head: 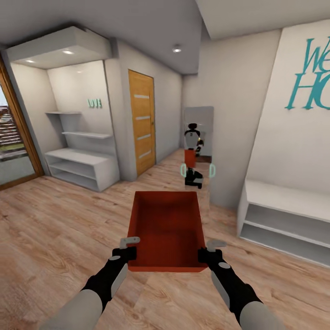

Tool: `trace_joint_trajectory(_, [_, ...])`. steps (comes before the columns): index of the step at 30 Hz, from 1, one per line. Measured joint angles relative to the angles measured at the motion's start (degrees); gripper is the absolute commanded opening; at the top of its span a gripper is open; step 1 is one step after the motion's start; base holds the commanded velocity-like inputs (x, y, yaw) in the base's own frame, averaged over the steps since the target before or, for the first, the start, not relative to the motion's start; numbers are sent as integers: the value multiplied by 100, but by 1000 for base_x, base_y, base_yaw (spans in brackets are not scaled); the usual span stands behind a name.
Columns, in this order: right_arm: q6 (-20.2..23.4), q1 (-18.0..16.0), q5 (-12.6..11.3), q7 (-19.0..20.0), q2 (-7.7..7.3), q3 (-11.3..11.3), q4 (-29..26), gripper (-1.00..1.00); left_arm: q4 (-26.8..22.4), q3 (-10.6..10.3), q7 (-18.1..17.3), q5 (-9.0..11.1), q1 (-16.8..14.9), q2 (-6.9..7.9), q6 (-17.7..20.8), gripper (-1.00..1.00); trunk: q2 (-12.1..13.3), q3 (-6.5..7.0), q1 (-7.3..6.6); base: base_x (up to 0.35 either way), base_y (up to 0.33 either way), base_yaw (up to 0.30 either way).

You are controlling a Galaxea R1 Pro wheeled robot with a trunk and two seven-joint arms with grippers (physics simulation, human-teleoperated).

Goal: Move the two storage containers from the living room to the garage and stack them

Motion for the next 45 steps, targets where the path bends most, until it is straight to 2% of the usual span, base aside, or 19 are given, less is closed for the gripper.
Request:
trace_joint_trajectory(12, [-2,0,-1,0,0,0,0,-100,-2,1,0,-2,0,-1,0,-100,0,0,0,325,0,214])
trace_joint_trajectory(37, [-18,1,-10,0,-1,-1,-1,-100,-15,-13,2,2,-1,2,-1,-100,0,0,0,325,0,10])
trace_joint_trajectory(45, [-32,0,-32,-4,-5,17,1,-100,-27,-18,5,-3,0,2,-1,-100,0,0,0,325,0,206])
